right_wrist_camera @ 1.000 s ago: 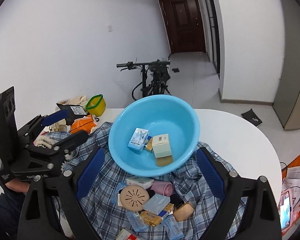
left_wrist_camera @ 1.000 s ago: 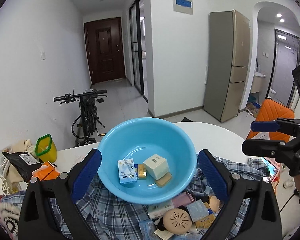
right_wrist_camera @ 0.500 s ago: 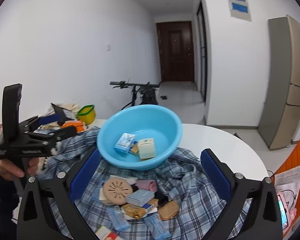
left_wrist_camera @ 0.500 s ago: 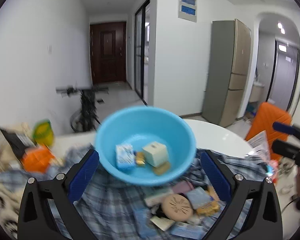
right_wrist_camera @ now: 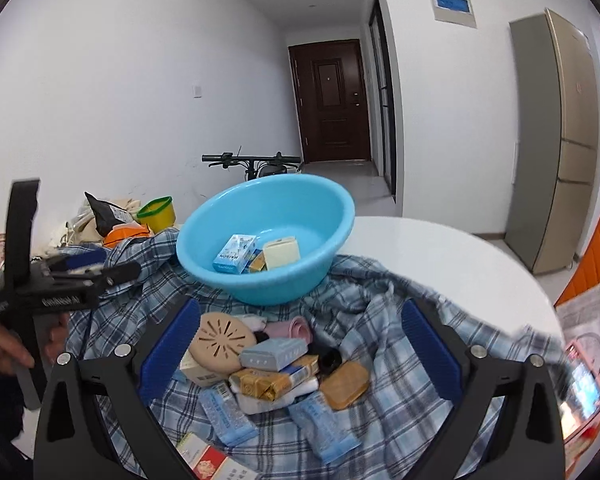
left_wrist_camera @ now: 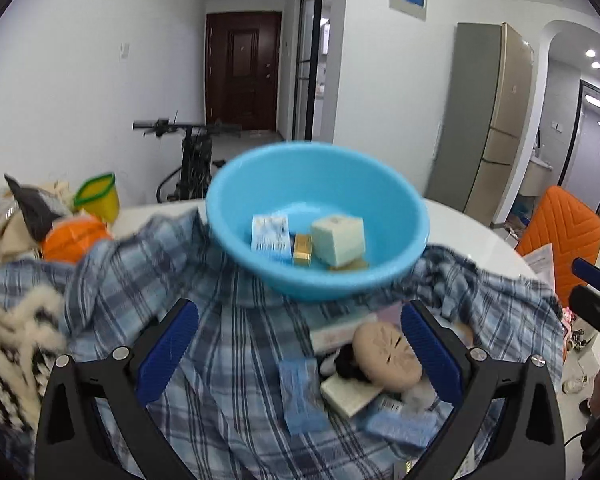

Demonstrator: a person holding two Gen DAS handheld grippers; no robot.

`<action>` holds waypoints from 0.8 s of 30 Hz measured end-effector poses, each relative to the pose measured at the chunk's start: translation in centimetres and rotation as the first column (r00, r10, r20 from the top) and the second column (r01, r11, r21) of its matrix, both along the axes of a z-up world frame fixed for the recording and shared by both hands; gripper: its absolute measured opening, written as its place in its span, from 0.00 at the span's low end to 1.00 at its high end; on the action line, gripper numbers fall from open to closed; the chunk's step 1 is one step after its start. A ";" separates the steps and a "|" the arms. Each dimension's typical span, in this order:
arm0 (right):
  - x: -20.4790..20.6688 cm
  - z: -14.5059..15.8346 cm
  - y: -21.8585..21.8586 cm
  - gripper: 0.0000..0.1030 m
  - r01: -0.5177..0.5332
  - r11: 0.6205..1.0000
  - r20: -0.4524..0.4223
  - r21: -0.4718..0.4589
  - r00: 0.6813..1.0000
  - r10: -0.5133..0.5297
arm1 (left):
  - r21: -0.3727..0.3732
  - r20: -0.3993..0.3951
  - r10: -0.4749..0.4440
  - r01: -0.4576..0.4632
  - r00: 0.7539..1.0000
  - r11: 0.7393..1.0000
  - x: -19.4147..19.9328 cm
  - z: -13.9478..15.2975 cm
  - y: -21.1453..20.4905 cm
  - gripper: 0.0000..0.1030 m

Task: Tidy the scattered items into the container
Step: 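Withdraw both tools from the basin back toward the item pile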

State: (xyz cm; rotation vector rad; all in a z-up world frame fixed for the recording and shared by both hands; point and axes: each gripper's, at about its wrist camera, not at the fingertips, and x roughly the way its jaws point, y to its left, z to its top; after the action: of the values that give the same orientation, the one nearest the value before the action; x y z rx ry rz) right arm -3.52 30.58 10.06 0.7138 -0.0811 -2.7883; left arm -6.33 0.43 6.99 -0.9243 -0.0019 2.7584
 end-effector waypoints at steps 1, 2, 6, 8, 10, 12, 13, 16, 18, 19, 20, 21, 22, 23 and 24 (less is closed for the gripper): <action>0.3 -0.4 -0.1 0.97 0.004 1.000 -0.004 0.006 1.000 -0.004 | 0.004 0.000 -0.001 0.001 1.000 1.000 0.2 -0.7 0.0 1.00; 0.6 -0.7 -0.3 0.97 0.010 1.000 -0.012 0.013 1.000 -0.010 | 0.002 -0.004 0.002 -0.002 1.000 1.000 0.4 -1.4 0.0 1.00; 1.6 -2.6 -0.7 0.97 0.024 0.999 -0.013 0.035 1.000 -0.023 | -0.025 0.002 -0.024 0.024 1.000 0.999 1.1 -3.6 0.4 1.00; 1.8 -3.9 -0.7 0.97 0.033 0.999 0.005 0.037 0.999 -0.034 | -0.064 -0.012 -0.021 0.020 1.000 0.998 1.6 -4.6 0.9 1.00; 1.9 -5.4 -0.5 0.97 0.051 0.998 0.036 0.043 0.998 -0.053 | -0.105 -0.034 -0.031 0.027 0.999 0.994 2.2 -5.4 1.6 1.00; 2.1 -6.7 -0.1 0.97 0.066 0.997 0.060 0.035 0.996 -0.068 | -0.102 -0.017 -0.057 0.055 0.998 0.993 2.6 -6.3 2.0 1.00; 2.2 -7.1 0.1 0.97 0.070 0.997 0.070 0.027 0.995 -0.072 | -0.087 -0.004 -0.068 0.067 0.998 0.994 2.7 -6.6 2.0 1.00; 2.5 -8.4 0.8 0.97 0.080 0.997 0.103 -0.006 0.992 -0.079 | -0.078 0.015 -0.066 0.067 0.998 0.995 3.1 -8.0 2.0 1.00; 2.4 -9.1 1.4 0.97 0.076 0.996 0.139 -0.046 0.988 -0.069 | -0.089 0.018 -0.072 0.074 0.997 0.993 3.2 -8.5 2.0 1.00; 2.4 -9.4 1.8 0.97 0.077 0.995 0.153 -0.064 0.986 -0.066 | -0.082 0.021 -0.079 0.081 0.997 0.993 3.2 -8.6 2.0 1.00; 2.3 -9.5 1.8 0.97 0.082 0.994 0.157 -0.072 0.985 -0.070 | -0.064 0.027 -0.090 0.092 0.996 0.994 3.3 -8.6 1.8 1.00; 2.3 -9.6 1.8 0.97 0.086 0.994 0.155 -0.071 0.985 -0.074 | -0.041 0.031 -0.099 0.100 0.995 0.994 3.3 -8.6 1.7 1.00; 2.2 -9.6 1.8 0.97 0.085 0.994 0.152 -0.065 0.986 -0.074 | -0.026 0.031 -0.106 0.107 0.994 0.994 3.3 -8.5 1.6 1.00; 2.2 -9.5 1.8 0.97 0.080 0.995 0.148 -0.058 0.986 -0.070 | -0.020 0.028 -0.113 0.114 0.993 0.993 3.3 -8.3 1.7 1.00; 2.2 -9.4 1.8 0.97 0.076 0.996 0.144 -0.054 0.987 -0.067 | -0.022 0.025 -0.122 0.123 0.992 0.992 3.4 -8.2 1.7 1.00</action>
State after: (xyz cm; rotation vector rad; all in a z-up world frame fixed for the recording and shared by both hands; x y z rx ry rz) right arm -1.32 32.35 0.63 0.9112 -0.2194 -2.7856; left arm -2.98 2.15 -1.26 -0.9299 0.0811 2.6402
